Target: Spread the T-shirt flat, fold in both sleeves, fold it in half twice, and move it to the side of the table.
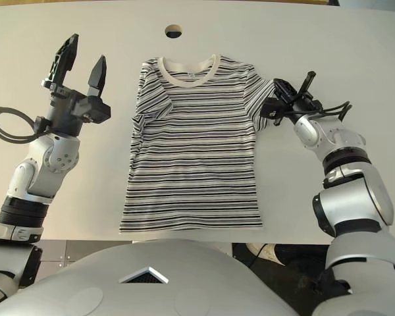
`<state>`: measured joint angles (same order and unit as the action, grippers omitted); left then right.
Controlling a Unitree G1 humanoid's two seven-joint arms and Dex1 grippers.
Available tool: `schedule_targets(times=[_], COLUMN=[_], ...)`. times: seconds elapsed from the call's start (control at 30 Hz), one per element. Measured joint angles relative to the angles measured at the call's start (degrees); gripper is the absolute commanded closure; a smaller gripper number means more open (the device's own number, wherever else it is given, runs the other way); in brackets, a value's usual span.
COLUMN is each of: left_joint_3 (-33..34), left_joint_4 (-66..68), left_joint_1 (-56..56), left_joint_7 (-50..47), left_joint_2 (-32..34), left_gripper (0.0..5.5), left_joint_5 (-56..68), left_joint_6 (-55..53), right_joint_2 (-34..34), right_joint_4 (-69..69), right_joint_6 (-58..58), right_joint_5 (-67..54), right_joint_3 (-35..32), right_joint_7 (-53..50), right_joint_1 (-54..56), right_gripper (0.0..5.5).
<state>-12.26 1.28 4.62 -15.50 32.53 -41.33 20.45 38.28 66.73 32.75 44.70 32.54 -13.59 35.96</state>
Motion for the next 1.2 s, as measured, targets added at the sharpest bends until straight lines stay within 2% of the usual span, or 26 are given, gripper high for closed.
schedule_targets(times=[0.17, 0.37, 0.57, 1.07, 1.2], left_joint_3=[0.0, 0.3, 0.2, -1.1, -1.3], left_joint_4=[-0.2, 0.1, 1.0, 5.2, 7.0], left_joint_1=[0.0, 0.0, -0.1, 0.4, 0.7], left_joint_7=[0.6, 0.6, 0.6, 0.5, 0.5], left_joint_2=[-0.4, -0.6, -1.3, -3.4, -3.6], left_gripper=[2.62, 2.62, 2.62, 2.62, 2.62], left_joint_5=[0.0, 0.0, 0.0, -0.1, -0.2], left_joint_6=[0.3, 0.6, 0.7, 2.0, 2.4], right_joint_2=[0.5, 1.3, 2.2, -3.8, -5.6], right_joint_4=[-2.3, -17.1, -23.5, -30.4, -28.9], right_joint_6=[1.1, 2.8, 0.1, -2.0, -2.7], right_joint_5=[-1.5, -3.1, -3.1, 1.0, 2.1], right_joint_3=[-1.1, -3.5, -5.0, -2.9, -2.1], right_joint_7=[-1.0, 0.3, 2.8, 6.5, 6.5], right_joint_1=[-1.5, -7.8, -8.8, -9.6, -9.0], right_gripper=[5.39, 5.39, 5.39, 5.39, 4.70])
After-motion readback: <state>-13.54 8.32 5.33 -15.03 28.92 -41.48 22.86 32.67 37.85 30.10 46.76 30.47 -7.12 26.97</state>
